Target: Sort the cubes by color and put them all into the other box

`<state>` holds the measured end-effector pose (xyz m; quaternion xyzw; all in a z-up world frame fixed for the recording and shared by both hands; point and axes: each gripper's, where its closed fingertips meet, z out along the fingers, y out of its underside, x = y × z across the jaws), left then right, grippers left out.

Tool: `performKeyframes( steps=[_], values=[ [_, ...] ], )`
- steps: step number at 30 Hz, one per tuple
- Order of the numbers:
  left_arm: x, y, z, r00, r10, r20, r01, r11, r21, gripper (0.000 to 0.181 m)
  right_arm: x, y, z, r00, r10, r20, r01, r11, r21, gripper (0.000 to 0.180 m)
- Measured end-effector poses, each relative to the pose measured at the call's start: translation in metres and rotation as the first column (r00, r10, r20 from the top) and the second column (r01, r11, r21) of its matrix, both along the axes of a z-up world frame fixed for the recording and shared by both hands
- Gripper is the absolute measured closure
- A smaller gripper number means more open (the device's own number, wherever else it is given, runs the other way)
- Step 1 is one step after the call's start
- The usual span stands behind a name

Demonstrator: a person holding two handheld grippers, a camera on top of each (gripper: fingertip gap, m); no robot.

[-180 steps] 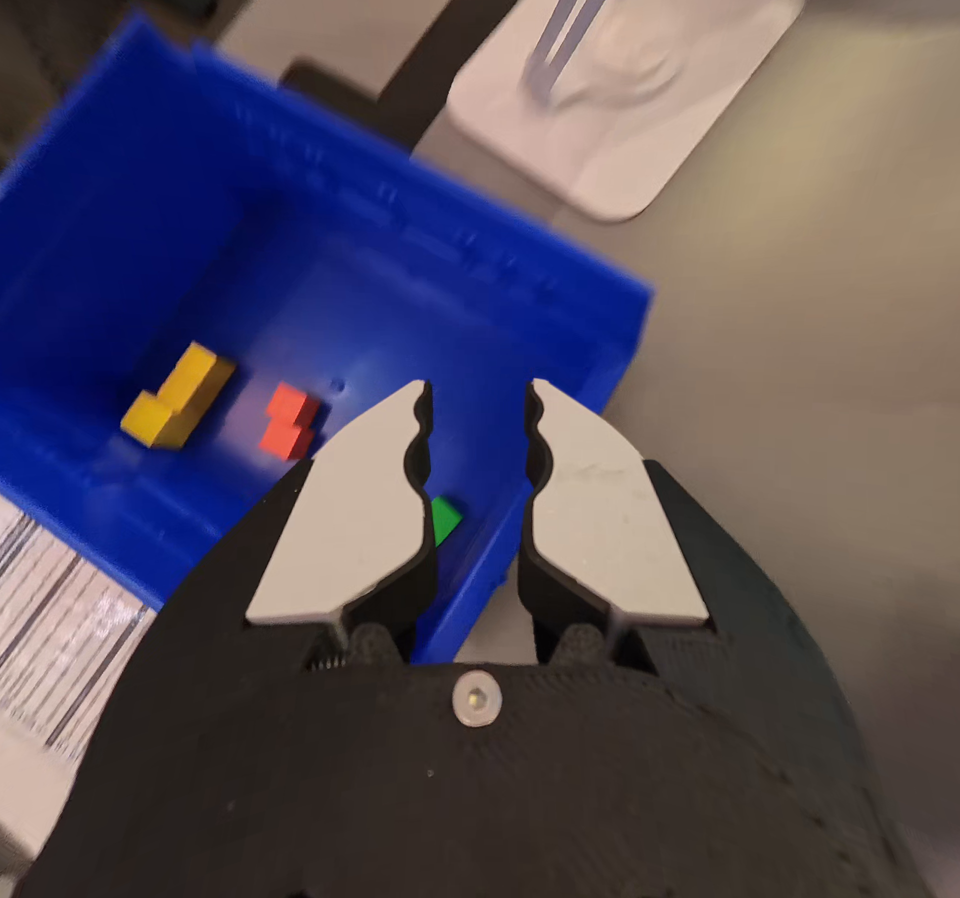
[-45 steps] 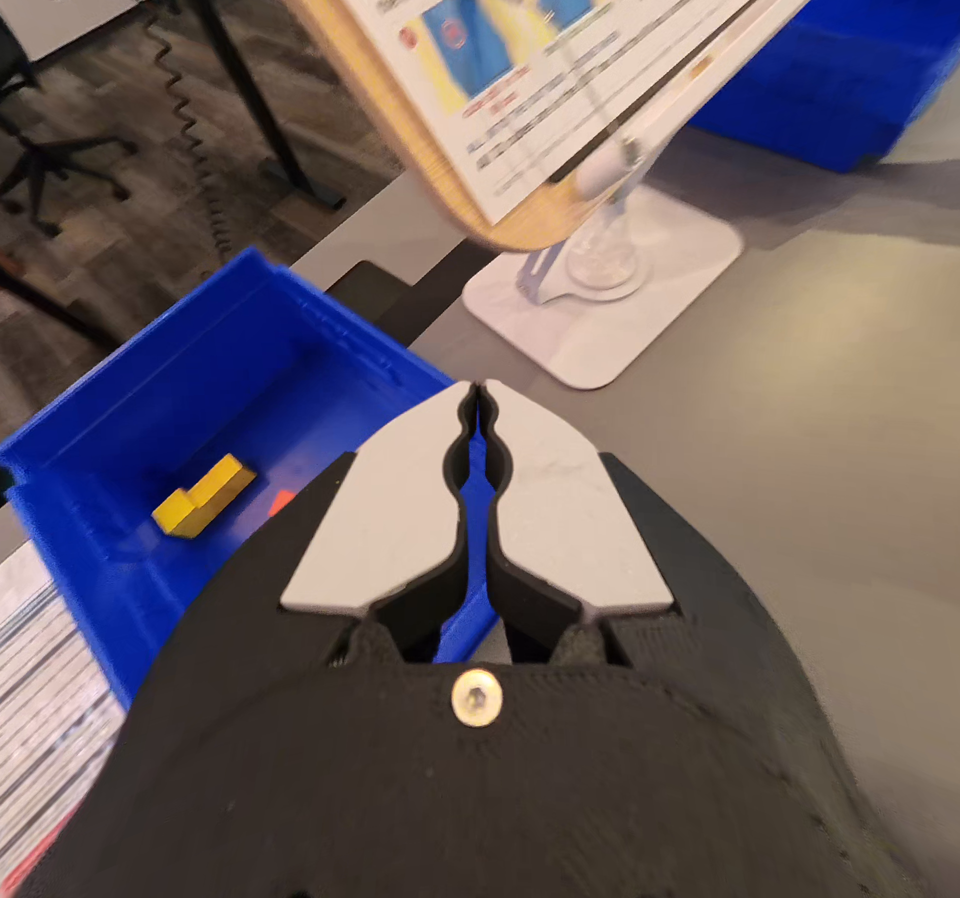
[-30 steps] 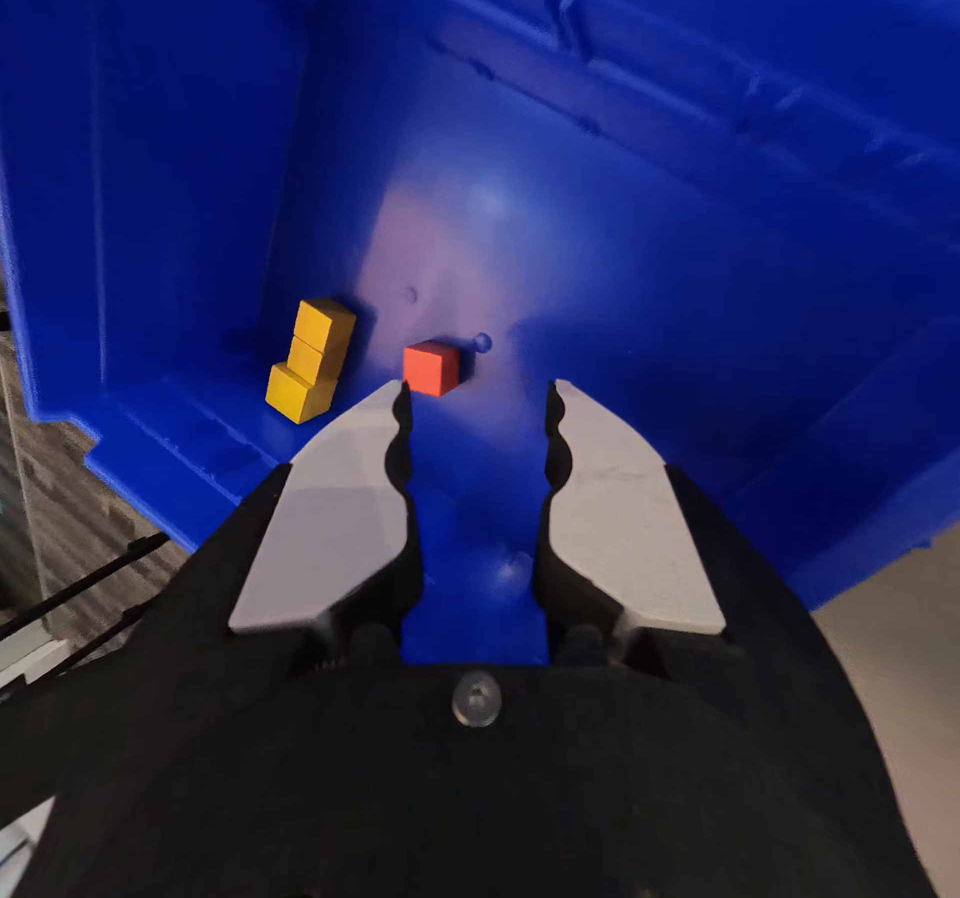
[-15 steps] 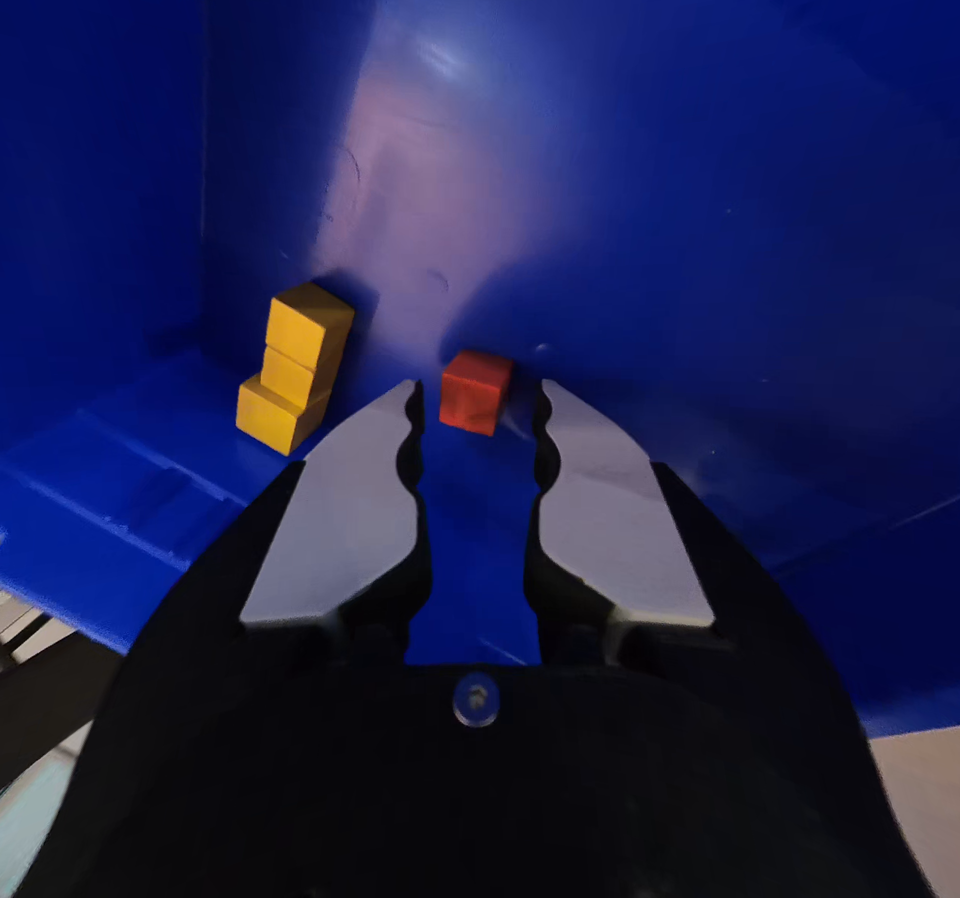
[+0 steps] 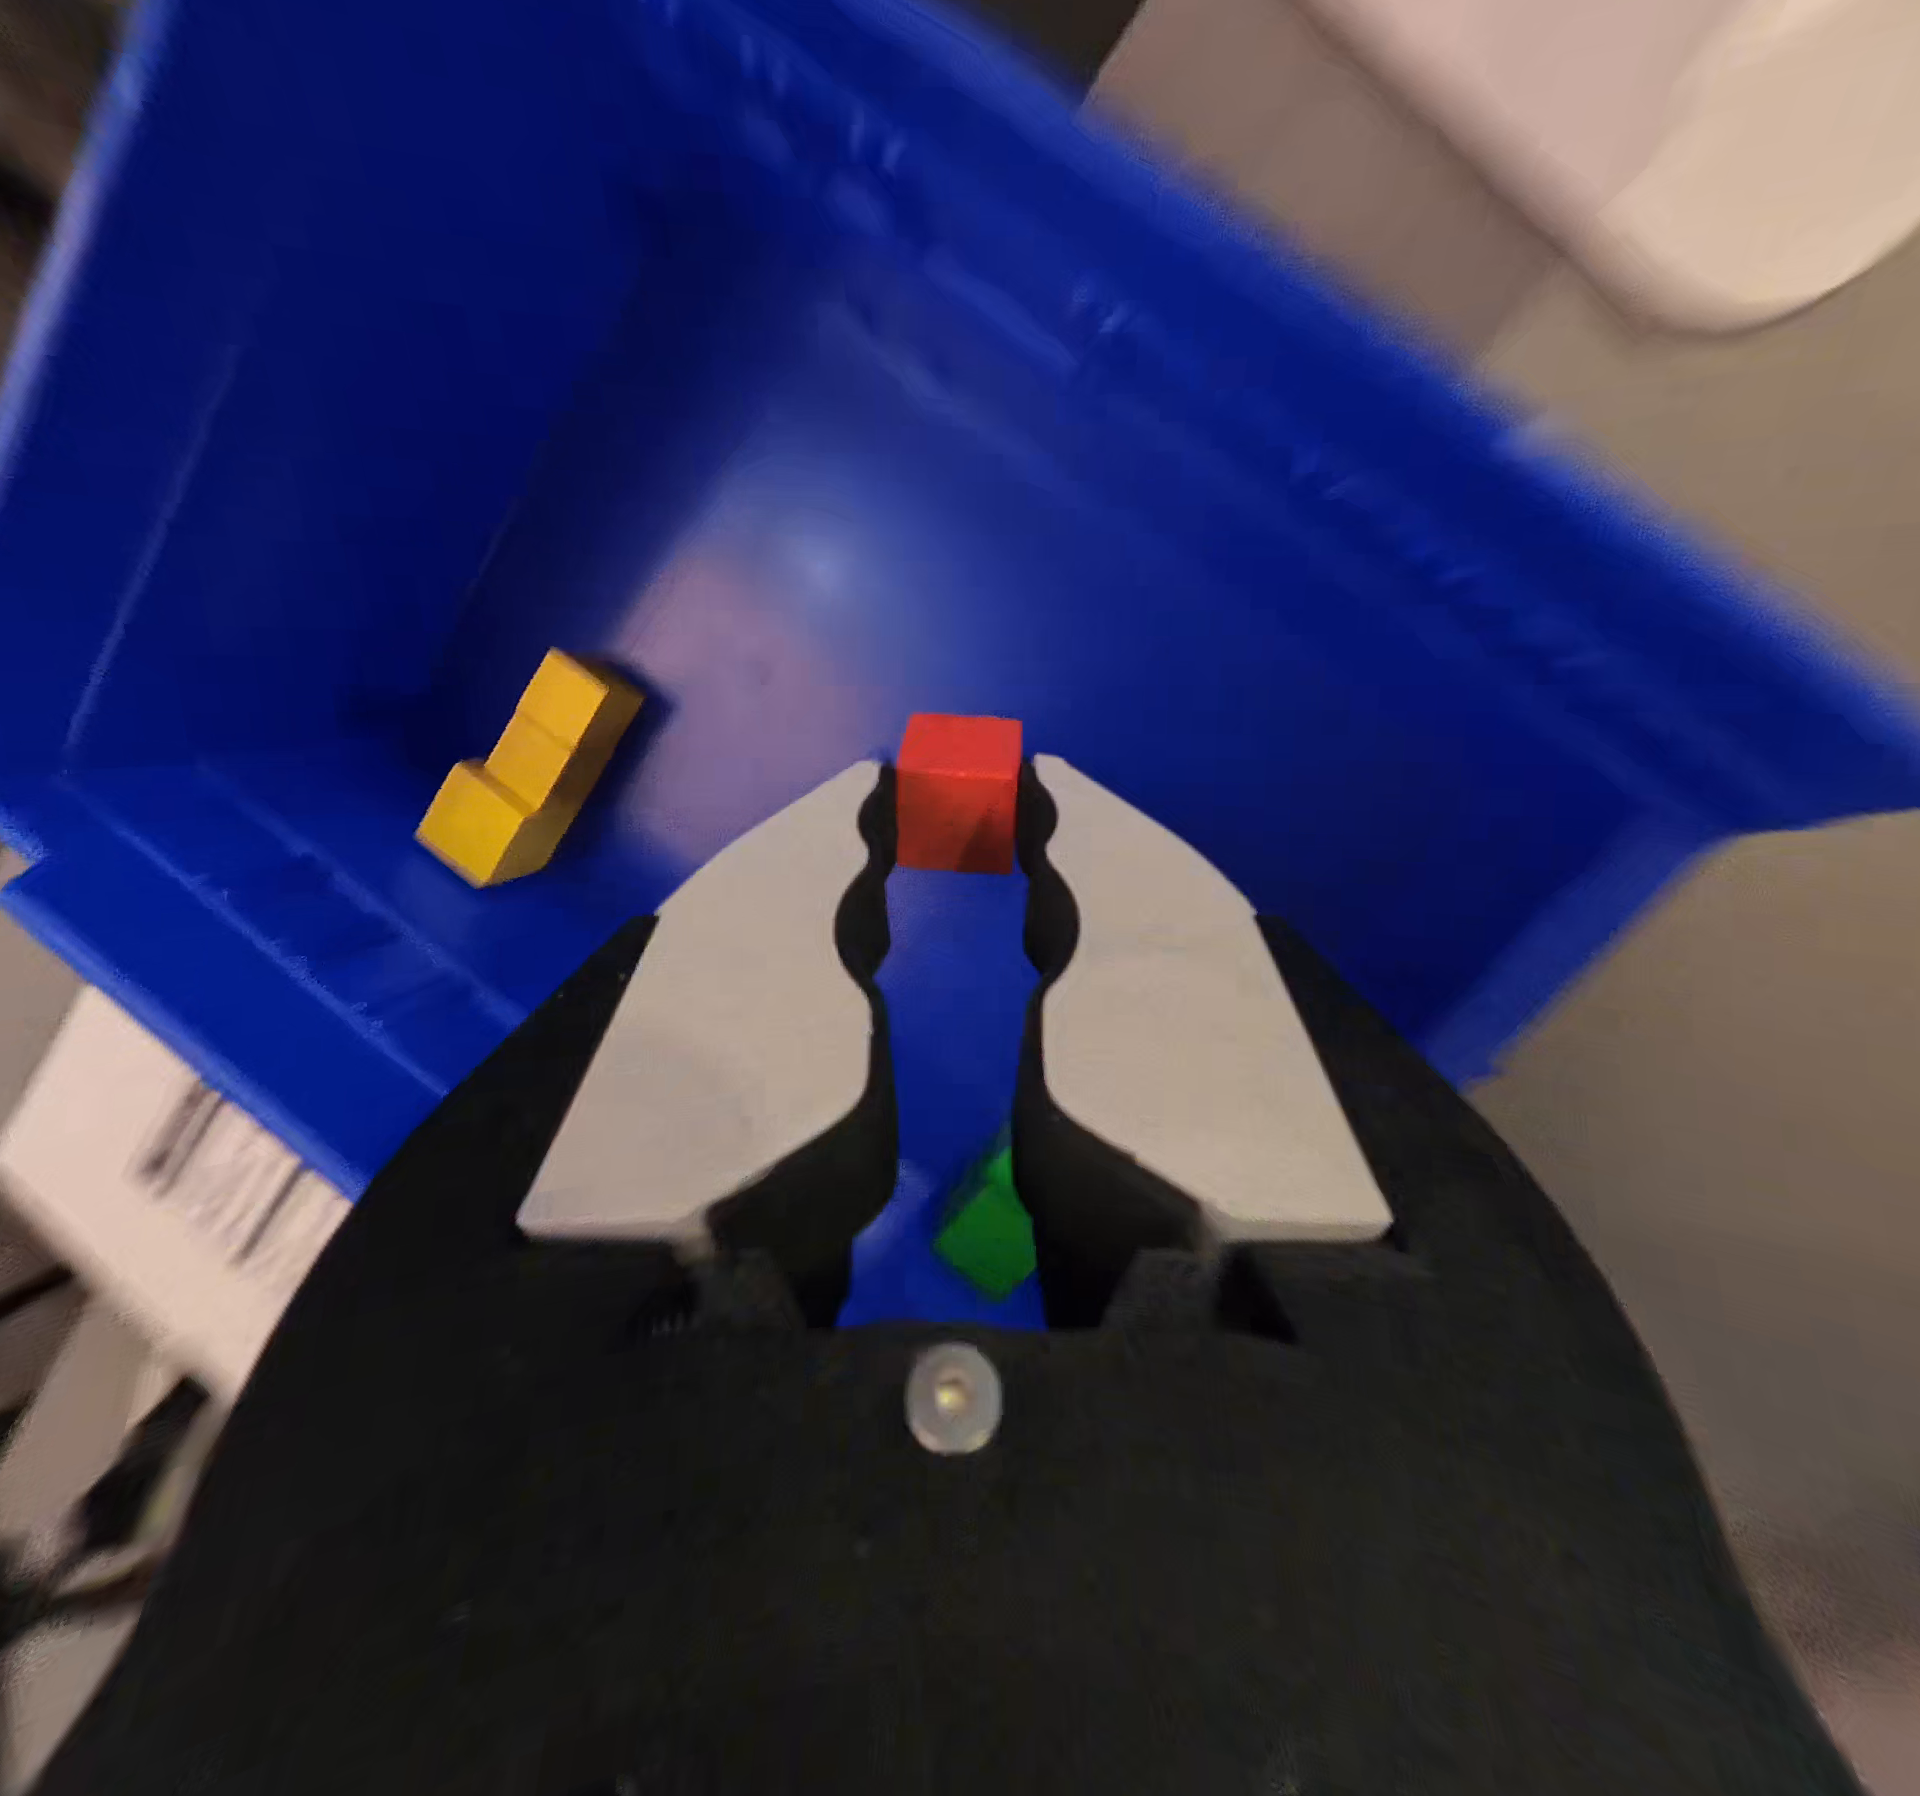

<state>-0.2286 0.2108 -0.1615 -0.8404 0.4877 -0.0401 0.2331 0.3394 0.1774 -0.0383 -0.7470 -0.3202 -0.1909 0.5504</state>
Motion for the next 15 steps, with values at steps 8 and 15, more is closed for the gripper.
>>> performKeyframes(
  steps=[8,15],
  values=[
    [0.091,-0.093,0.072,0.782,-0.147,0.606,0.18,0.984,0.007,0.16,-0.092,-0.058,0.068,0.95,0.291,0.115,-0.311,0.922,0.23,0.151],
    [0.172,-0.162,0.104,0.538,-0.257,0.802,0.359,0.932,0.058,0.16,-0.21,-0.125,0.06,0.745,0.627,0.226,-0.667,0.702,0.249,0.142]
  ],
)
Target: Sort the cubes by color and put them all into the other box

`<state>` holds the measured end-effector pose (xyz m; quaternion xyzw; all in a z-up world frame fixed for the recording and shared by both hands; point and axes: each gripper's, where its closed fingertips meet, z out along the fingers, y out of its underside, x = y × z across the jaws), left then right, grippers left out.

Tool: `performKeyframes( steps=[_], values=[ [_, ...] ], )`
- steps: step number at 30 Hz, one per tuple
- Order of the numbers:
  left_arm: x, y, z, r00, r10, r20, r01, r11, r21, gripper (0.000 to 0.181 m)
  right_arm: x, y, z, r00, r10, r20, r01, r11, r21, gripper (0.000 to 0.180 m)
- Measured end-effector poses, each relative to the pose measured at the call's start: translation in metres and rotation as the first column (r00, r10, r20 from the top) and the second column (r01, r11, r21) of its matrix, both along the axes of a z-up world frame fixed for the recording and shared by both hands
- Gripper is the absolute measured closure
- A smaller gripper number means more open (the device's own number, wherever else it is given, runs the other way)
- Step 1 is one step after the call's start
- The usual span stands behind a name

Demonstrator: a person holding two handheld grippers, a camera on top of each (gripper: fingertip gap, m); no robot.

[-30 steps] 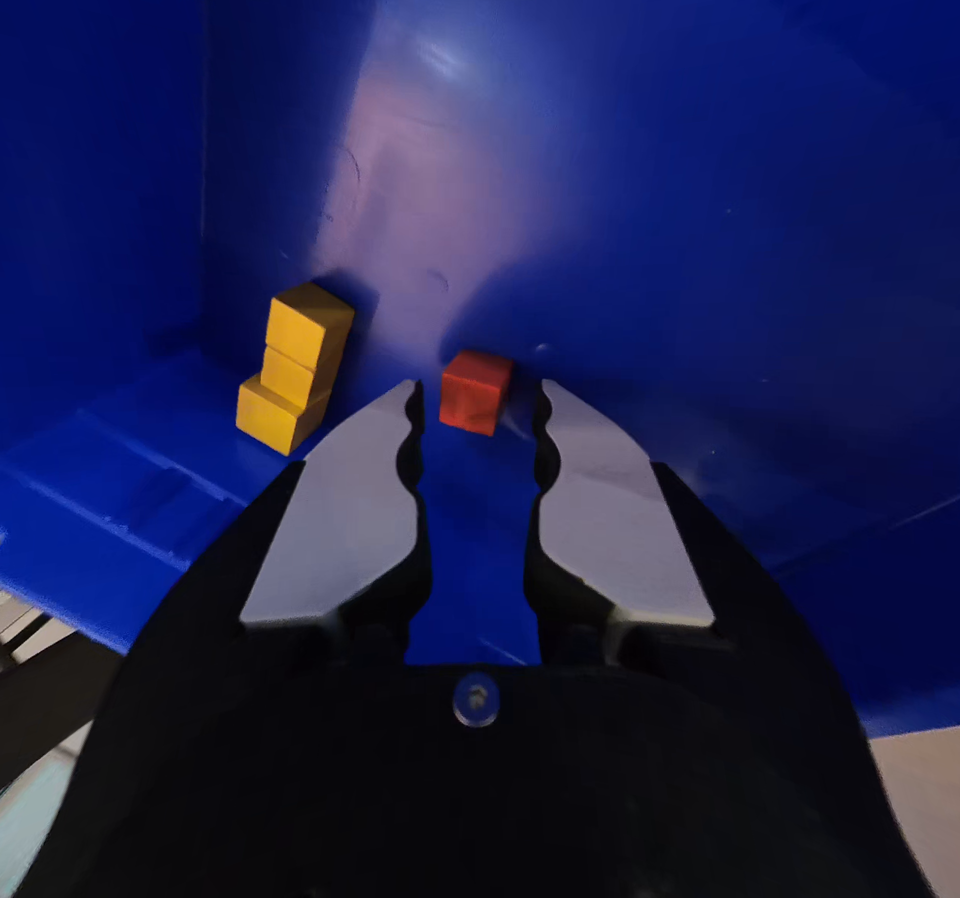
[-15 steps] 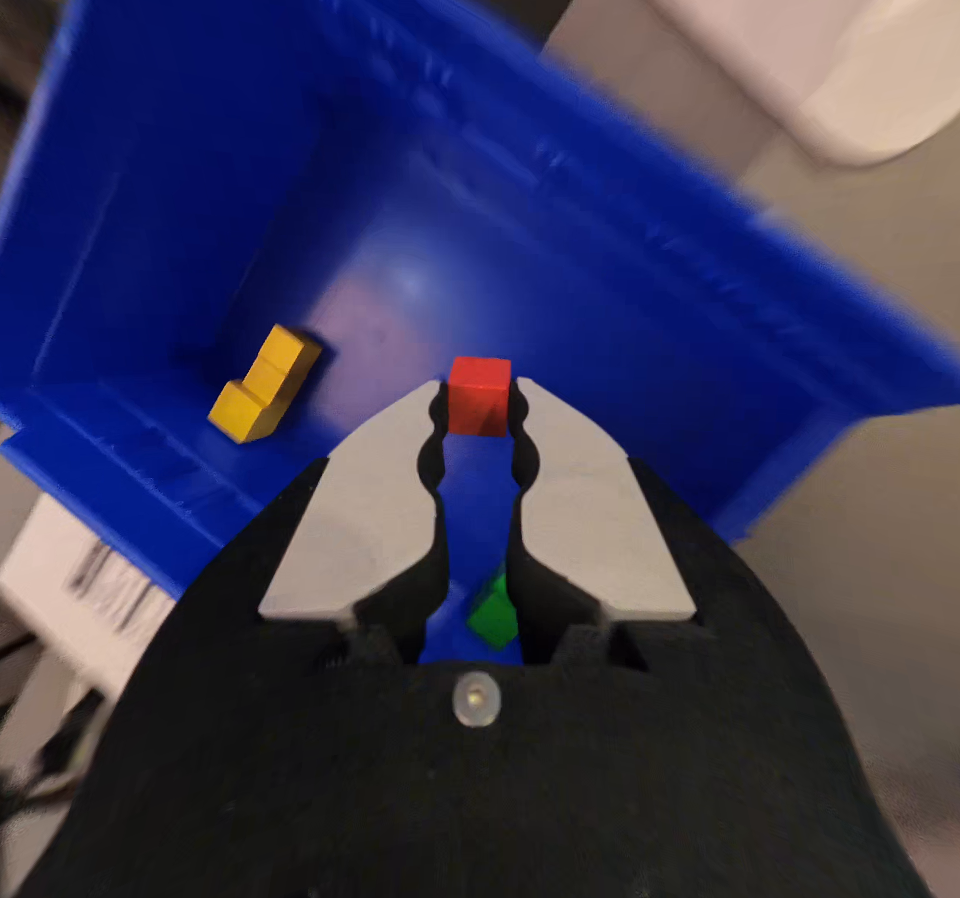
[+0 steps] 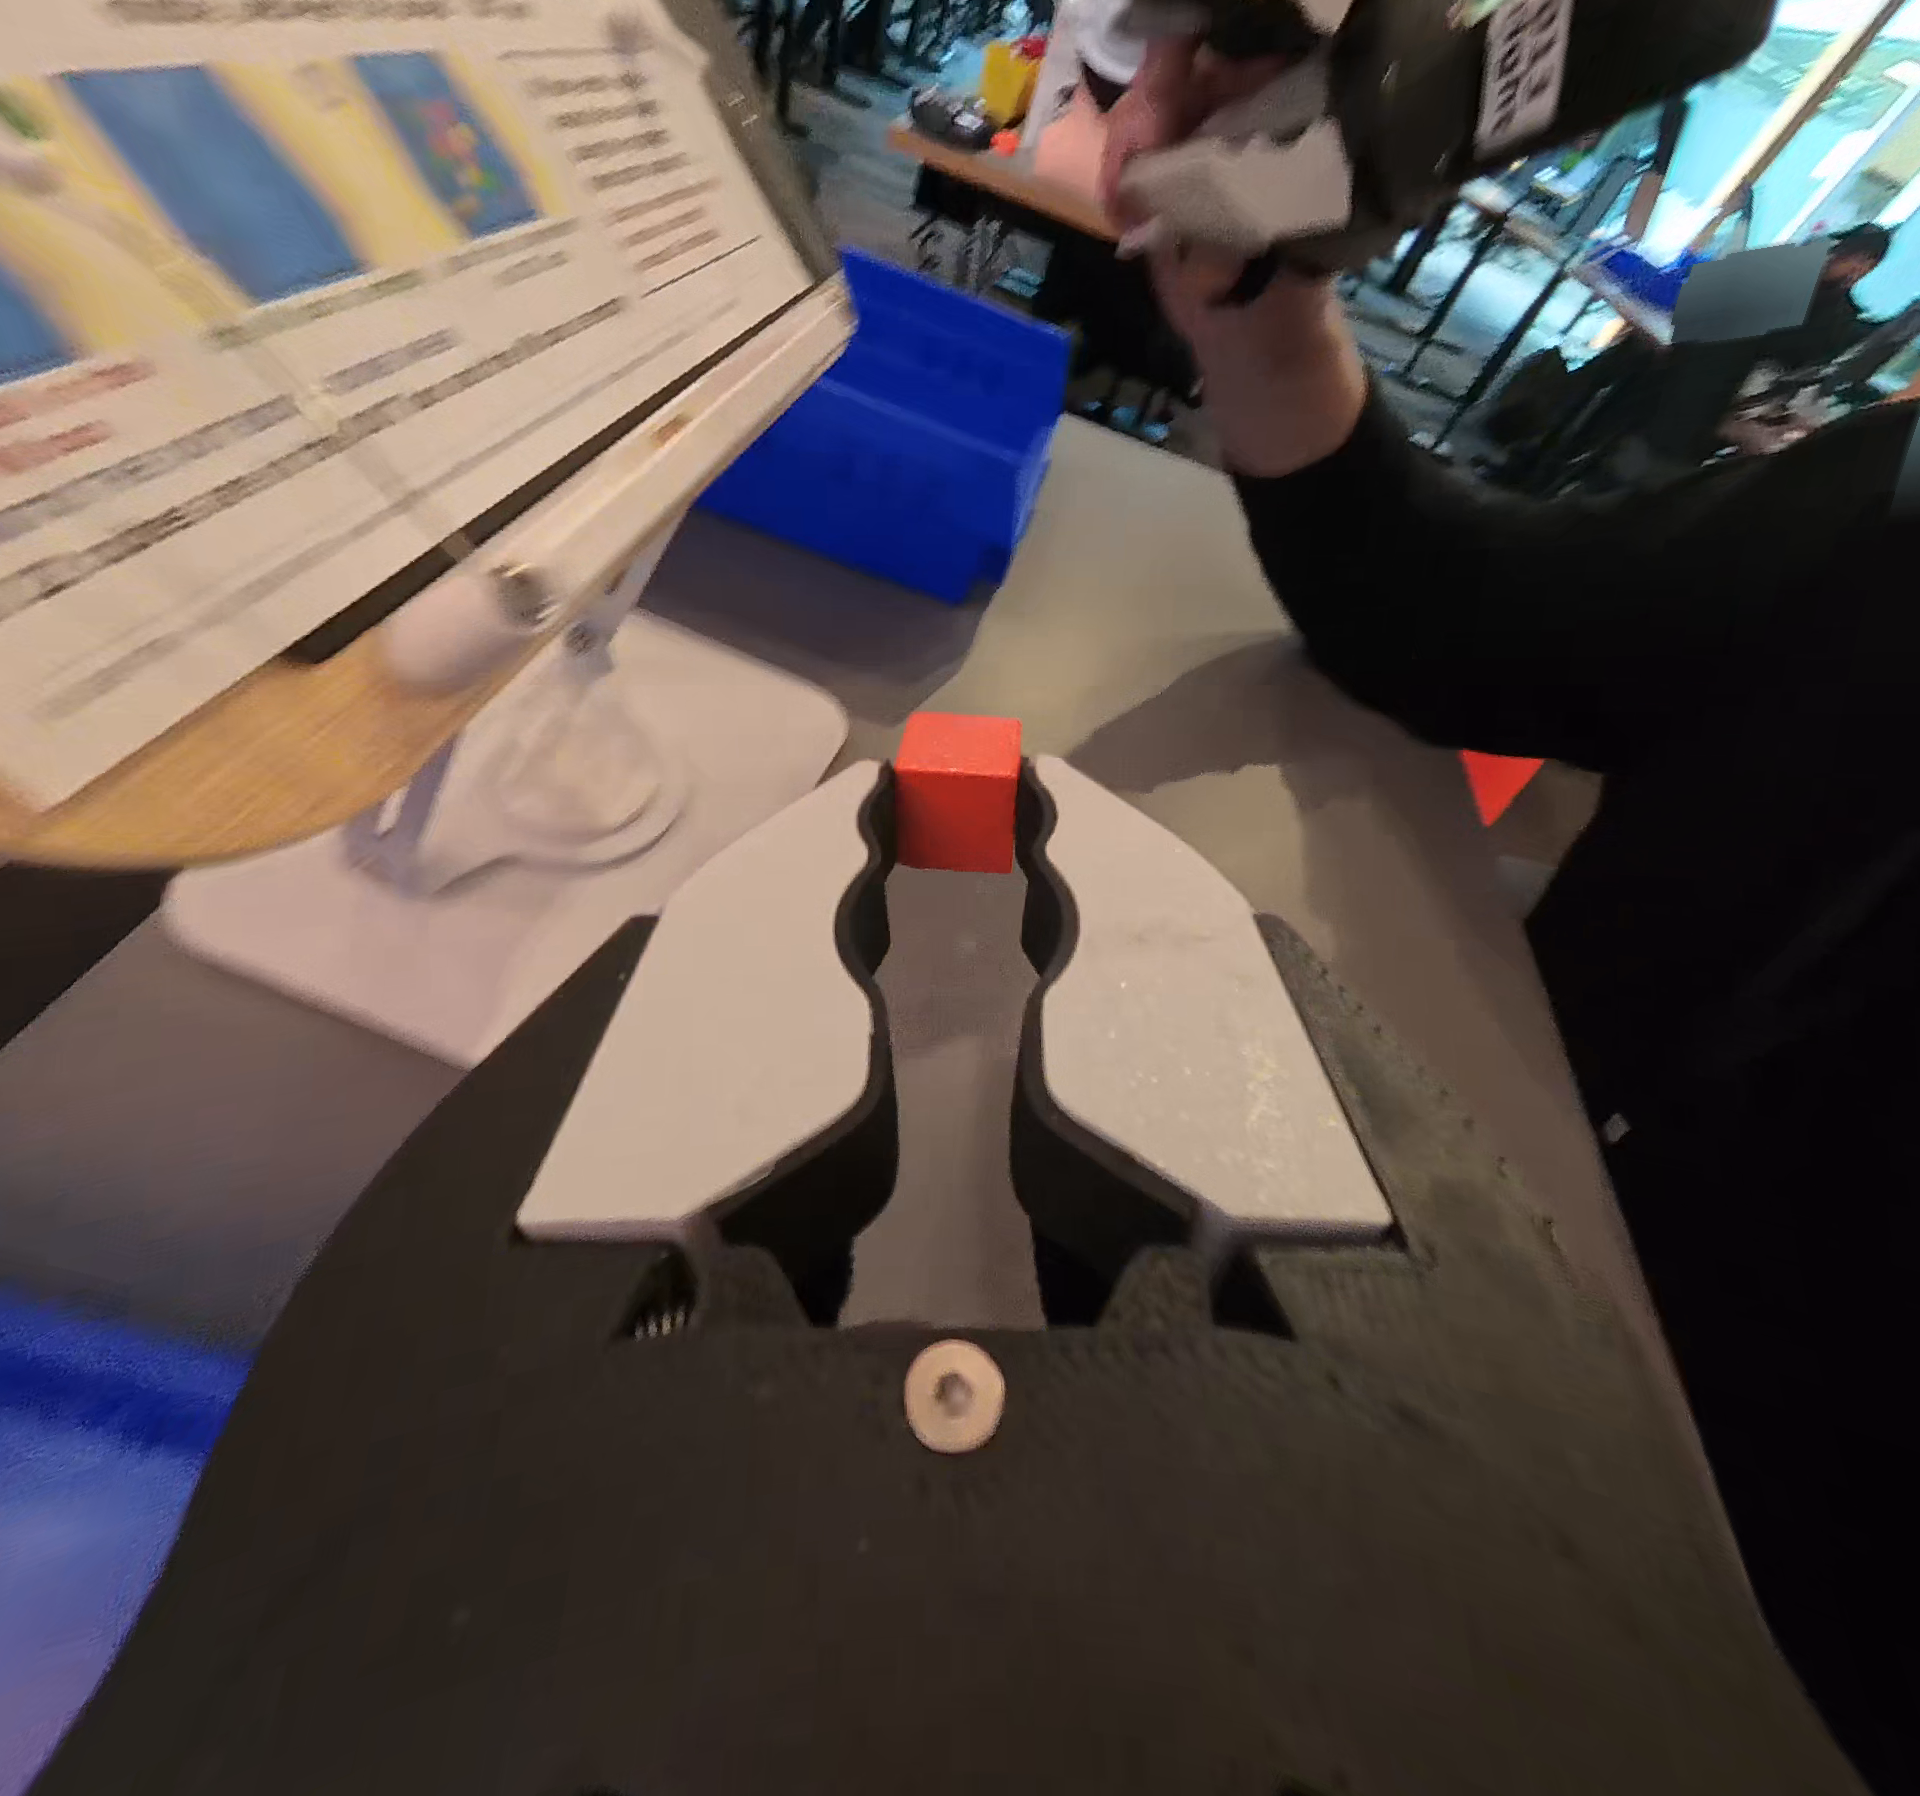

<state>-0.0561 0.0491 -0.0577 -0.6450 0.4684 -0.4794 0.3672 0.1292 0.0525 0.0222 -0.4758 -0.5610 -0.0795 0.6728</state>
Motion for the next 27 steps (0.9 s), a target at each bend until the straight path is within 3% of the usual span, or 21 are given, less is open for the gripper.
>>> performKeyframes(
  steps=[3,7,18,27],
  values=[
    [0.028,-0.023,0.009,0.992,-0.095,0.088,0.097,0.995,-0.019,0.16,-0.043,-0.03,-0.02,0.985,0.151,0.08,-0.154,0.988,0.032,0.14],
    [0.06,-0.043,0.006,0.966,-0.197,0.169,0.208,0.977,-0.051,0.16,-0.079,-0.056,-0.043,0.957,0.232,0.172,-0.248,0.965,0.08,0.137],
    [0.09,-0.077,0.0,0.886,-0.341,0.315,0.383,0.92,-0.08,0.16,-0.106,-0.076,-0.078,0.914,0.329,0.236,-0.354,0.932,0.074,0.136],
    [0.095,-0.088,-0.002,0.86,-0.383,0.338,0.437,0.894,-0.1,0.16,-0.111,-0.084,-0.084,0.902,0.344,0.26,-0.379,0.92,0.099,0.158]
  ],
)
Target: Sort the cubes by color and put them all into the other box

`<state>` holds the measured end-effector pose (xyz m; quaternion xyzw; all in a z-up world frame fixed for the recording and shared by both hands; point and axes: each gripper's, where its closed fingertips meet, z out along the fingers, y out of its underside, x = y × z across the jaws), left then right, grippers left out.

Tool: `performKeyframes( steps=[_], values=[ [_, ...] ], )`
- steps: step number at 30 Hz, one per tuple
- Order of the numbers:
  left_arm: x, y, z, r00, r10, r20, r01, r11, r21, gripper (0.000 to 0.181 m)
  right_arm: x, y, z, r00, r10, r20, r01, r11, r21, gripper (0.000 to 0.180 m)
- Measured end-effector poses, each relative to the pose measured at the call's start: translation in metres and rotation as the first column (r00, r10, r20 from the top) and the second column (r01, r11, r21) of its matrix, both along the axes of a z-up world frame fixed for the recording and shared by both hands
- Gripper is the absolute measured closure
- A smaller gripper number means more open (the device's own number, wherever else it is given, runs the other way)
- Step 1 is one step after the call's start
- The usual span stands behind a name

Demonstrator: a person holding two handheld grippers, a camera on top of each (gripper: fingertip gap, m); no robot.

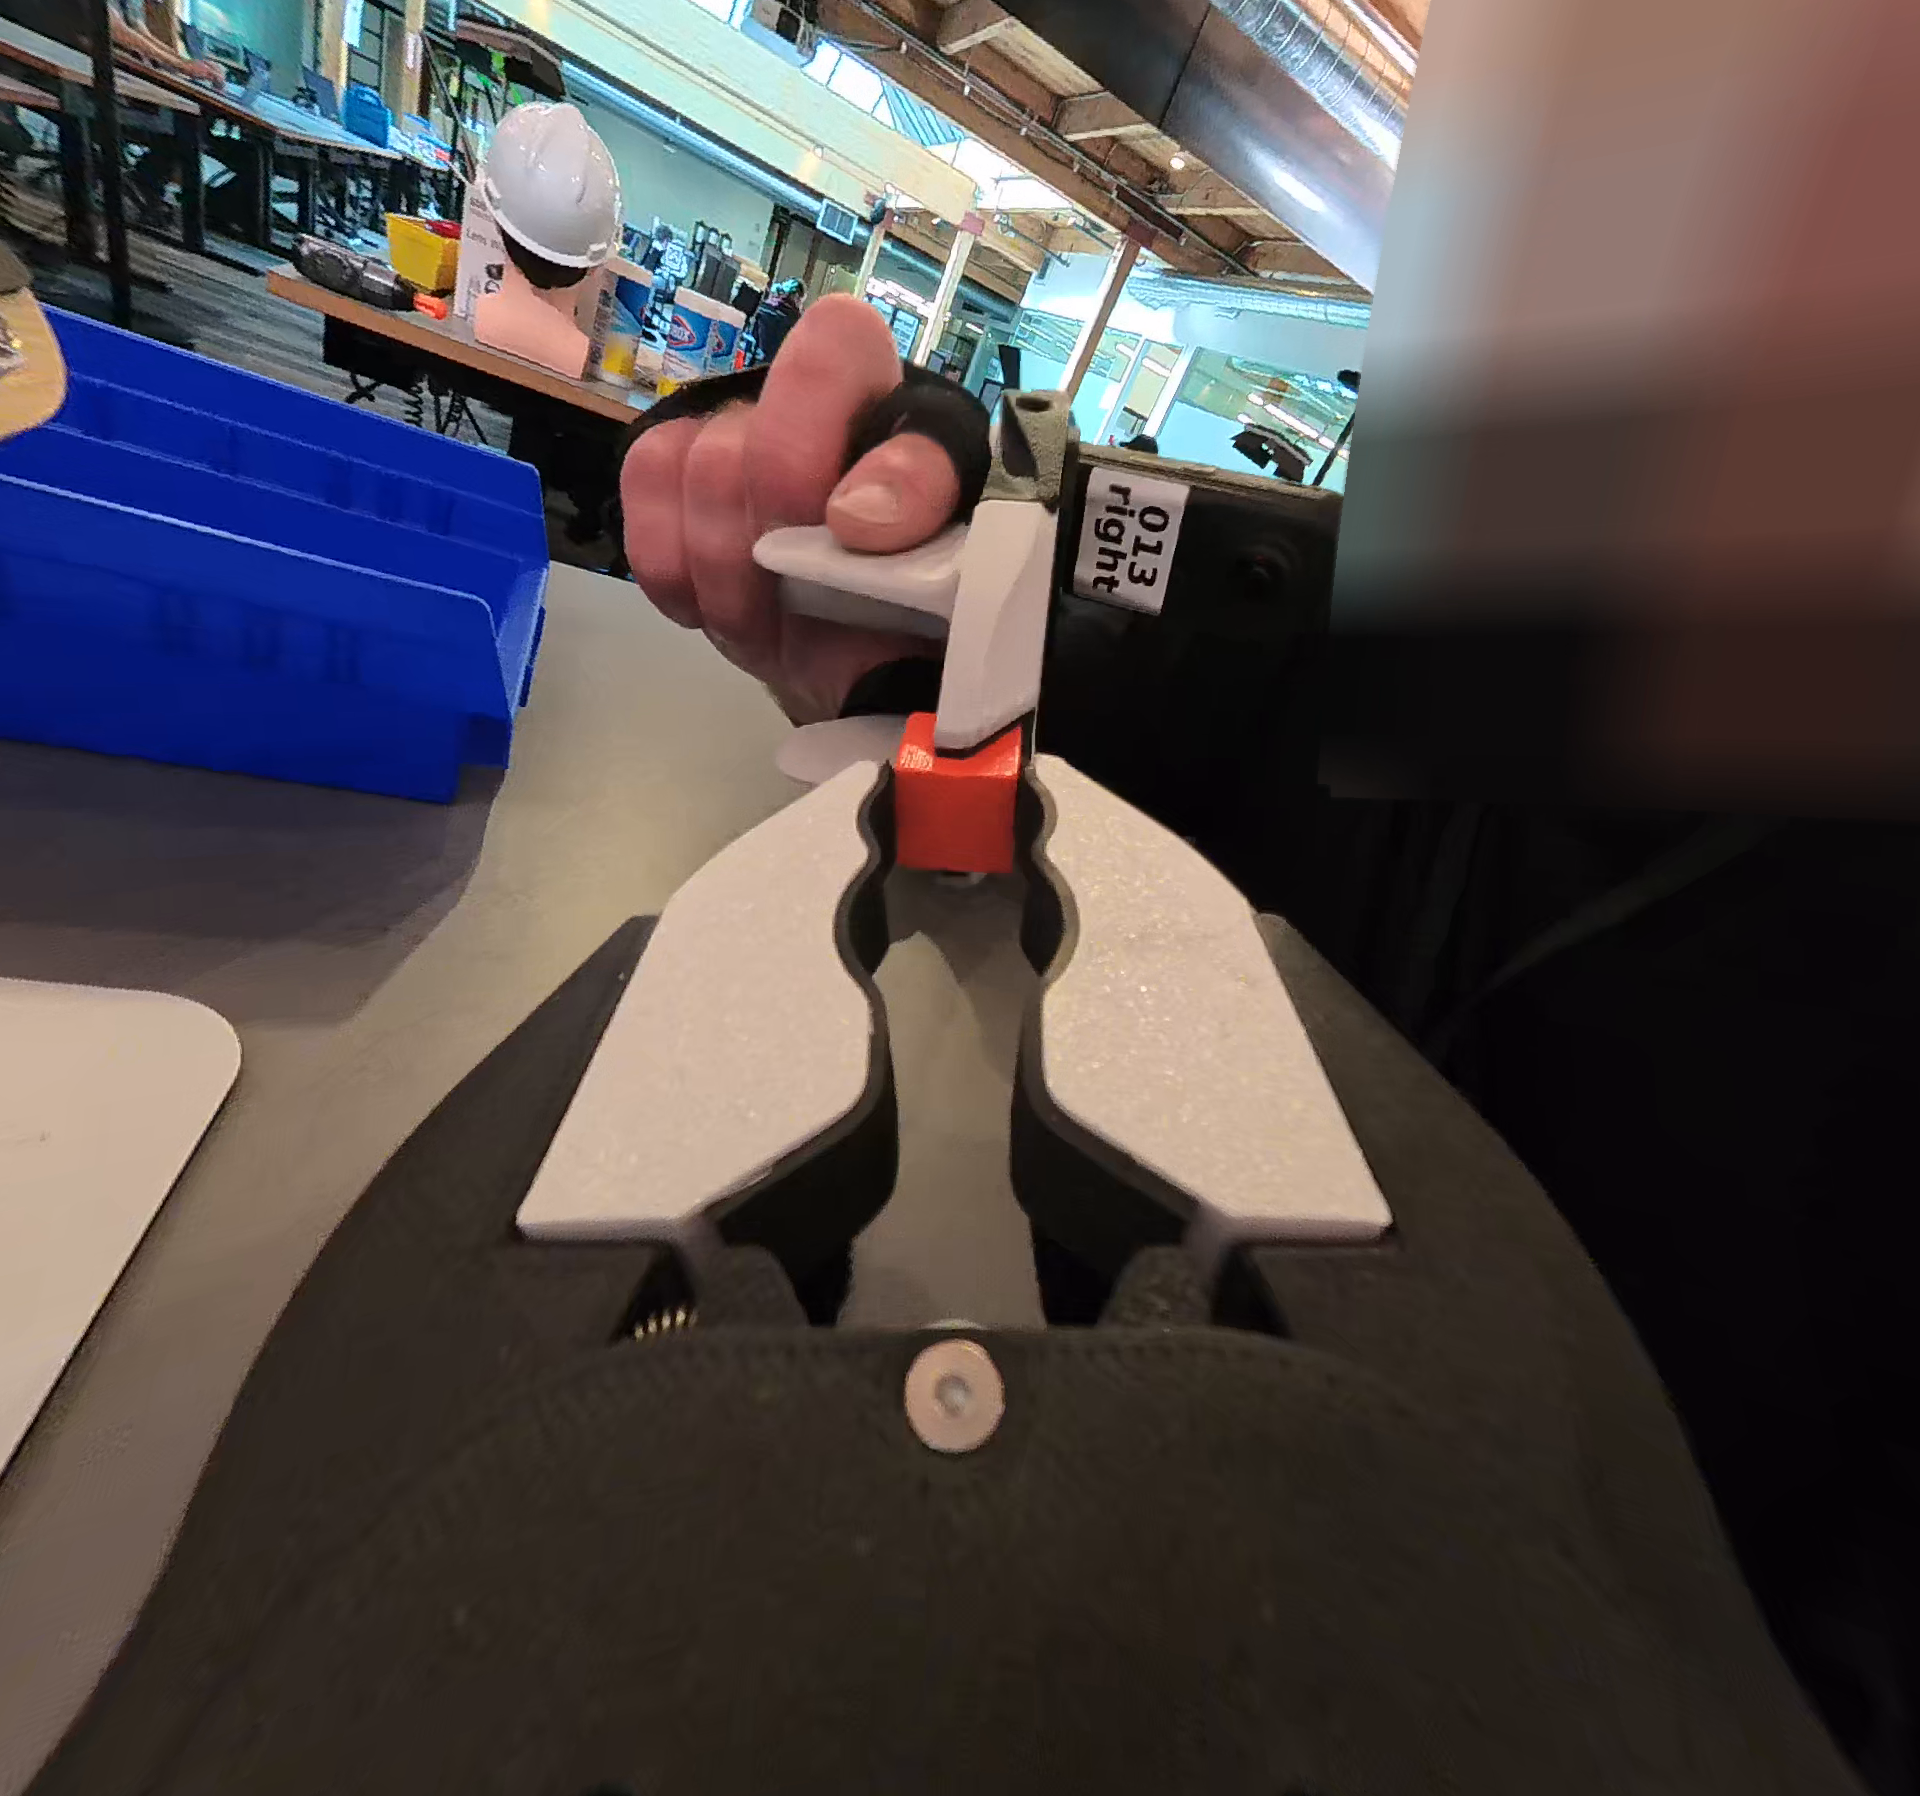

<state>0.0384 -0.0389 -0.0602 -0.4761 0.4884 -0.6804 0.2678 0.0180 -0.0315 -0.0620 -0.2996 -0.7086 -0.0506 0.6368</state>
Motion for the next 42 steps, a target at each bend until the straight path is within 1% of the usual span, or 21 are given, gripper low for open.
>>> performKeyframes(
  steps=[7,9,10,12,15,18,20,22,24,26,29,33,34,35,36,39,42],
  values=[
    [-0.002,-0.002,0.005,0.999,-0.02,0.032,0.02,1.0,-0.017,0.159,0.001,-0.003,0.005,1.0,-0.018,0.005,0.018,1.0,-0.01,0.158],
    [-0.004,0.002,0.006,1.0,0.001,0.021,-0.001,1.0,-0.012,0.141,0.005,-0.001,0.012,1.0,-0.03,-0.005,0.03,1.0,-0.007,0.158],
    [-0.005,0.005,0.005,1.0,0.02,0.006,-0.02,1.0,0.013,0.141,0.009,0.001,0.017,0.999,-0.043,-0.013,0.043,0.999,0.0,0.158],
    [-0.011,0.01,0.007,0.998,0.058,-0.001,-0.058,0.996,0.063,0.15,0.024,0.011,0.031,0.995,-0.094,-0.04,0.095,0.995,0.019,0.158],
    [-0.024,0.017,0.02,0.994,0.1,0.037,-0.104,0.988,0.117,0.181,0.06,0.035,0.06,0.976,-0.181,-0.117,0.186,0.982,0.027,0.158],
    [-0.035,0.024,0.028,0.988,0.154,0.033,-0.157,0.973,0.167,0.181,0.116,0.068,0.09,0.923,-0.319,-0.214,0.326,0.945,-0.002,0.158],
    [-0.042,0.025,0.034,0.984,0.176,0.036,-0.179,0.962,0.207,0.181,0.16,0.096,0.1,0.865,-0.435,-0.25,0.428,0.9,-0.083,0.158],
    [-0.047,0.024,0.04,0.98,0.197,0.037,-0.2,0.947,0.251,0.181,0.206,0.125,0.098,0.798,-0.547,-0.254,0.522,0.837,-0.162,0.158],
    [-0.05,0.023,0.043,0.977,0.213,0.022,-0.21,0.933,0.293,0.181,0.249,0.153,0.082,0.715,-0.667,-0.206,0.619,0.743,-0.256,0.158],
    [-0.052,0.023,0.046,0.973,0.23,0.009,-0.221,0.919,0.325,0.181,0.281,0.174,0.056,0.65,-0.751,-0.115,0.677,0.642,-0.36,0.157],
    [-0.055,0.022,0.047,0.969,0.246,-0.011,-0.225,0.906,0.359,0.181,0.307,0.193,0.018,0.588,-0.808,0.007,0.722,0.522,-0.454,0.158],
    [-0.065,0.028,0.049,0.955,0.295,-0.022,-0.264,0.883,0.388,0.181,0.321,0.205,-0.025,0.519,-0.837,0.17,0.772,0.374,-0.514,0.158],
    [-0.068,0.031,0.051,0.95,0.313,-0.023,-0.279,0.876,0.394,0.181,0.327,0.208,-0.032,0.48,-0.856,0.19,0.785,0.323,-0.529,0.148],
    [-0.072,0.035,0.051,0.941,0.336,-0.027,-0.298,0.867,0.4,0.181,0.33,0.21,-0.037,0.454,-0.866,0.21,0.794,0.286,-0.537,0.134],
    [-0.077,0.04,0.052,0.931,0.364,-0.036,-0.318,0.855,0.41,0.181,0.332,0.211,-0.039,0.444,-0.869,0.219,0.798,0.271,-0.539,0.128],
    [-0.095,0.056,0.054,0.887,0.46,-0.05,-0.389,0.8,0.457,0.181,0.33,0.211,-0.032,0.449,-0.874,0.183,0.787,0.29,-0.544,0.129],
    [-0.111,0.063,0.061,0.865,0.501,-0.028,-0.436,0.778,0.452,0.181,0.329,0.209,-0.023,0.447,-0.879,0.164,0.789,0.302,-0.535,0.13]
  ],
)
